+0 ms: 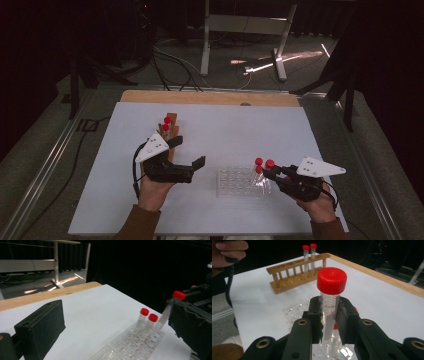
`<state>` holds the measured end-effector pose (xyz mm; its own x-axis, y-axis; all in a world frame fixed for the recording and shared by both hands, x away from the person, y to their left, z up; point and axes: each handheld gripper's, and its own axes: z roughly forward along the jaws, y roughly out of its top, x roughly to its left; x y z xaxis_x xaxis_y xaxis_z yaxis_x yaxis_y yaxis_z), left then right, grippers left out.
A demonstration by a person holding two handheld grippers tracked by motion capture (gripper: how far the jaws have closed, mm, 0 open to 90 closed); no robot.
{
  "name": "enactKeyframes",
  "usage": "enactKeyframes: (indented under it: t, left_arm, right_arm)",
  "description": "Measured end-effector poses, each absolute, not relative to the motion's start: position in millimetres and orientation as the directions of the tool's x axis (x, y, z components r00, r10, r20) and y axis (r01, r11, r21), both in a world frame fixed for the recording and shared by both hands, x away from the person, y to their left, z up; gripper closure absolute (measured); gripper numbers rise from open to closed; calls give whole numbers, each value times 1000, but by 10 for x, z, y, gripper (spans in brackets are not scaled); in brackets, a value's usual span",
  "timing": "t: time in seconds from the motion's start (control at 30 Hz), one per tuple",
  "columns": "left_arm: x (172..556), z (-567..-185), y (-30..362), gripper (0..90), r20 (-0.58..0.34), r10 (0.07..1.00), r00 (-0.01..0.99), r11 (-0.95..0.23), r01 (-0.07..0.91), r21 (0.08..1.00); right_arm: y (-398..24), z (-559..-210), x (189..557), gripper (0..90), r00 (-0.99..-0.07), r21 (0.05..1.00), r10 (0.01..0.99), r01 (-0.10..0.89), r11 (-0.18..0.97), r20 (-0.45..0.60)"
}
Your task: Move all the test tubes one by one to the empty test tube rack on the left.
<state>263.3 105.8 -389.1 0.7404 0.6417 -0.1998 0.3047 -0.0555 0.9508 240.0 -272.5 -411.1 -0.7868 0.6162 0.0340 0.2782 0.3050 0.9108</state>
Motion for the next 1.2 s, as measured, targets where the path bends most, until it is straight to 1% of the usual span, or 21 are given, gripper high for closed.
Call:
enactKeyframes:
  t: [0.33, 0.57, 0.9, 1.0, 1.03, 1.2]
  left_arm:
    - [2558, -3879, 772, 23, -182, 591, 786, -103, 297, 949]
    - [2543, -3887, 511, 55, -166, 548, 820, -128, 278, 952]
    - [2556, -3944, 181, 86, -131, 520, 844, -190, 263, 946]
    - [2571, -3954, 114, 176, -142, 508, 849, -187, 270, 945]
    - [2575, -3957, 104, 192, -144, 502, 853, -190, 271, 944]
    - [2578, -3989, 24, 377, -159, 437, 885, -206, 270, 941]
  right_arm:
    - [-2550, -4122, 2412, 746, -814, 906, 579, 281, 316, 50]
    - [-2414, -4149, 2423, 746, -826, 899, 562, 282, 336, 50]
    - [-2311, -4153, 2419, 746, -834, 895, 550, 285, 344, 54]
    - [-2279, -4156, 2411, 746, -838, 894, 543, 279, 351, 48]
    - [-2271, -4156, 2410, 745, -839, 893, 543, 278, 353, 47]
    - [-2247, -4155, 2403, 745, -841, 893, 539, 275, 357, 44]
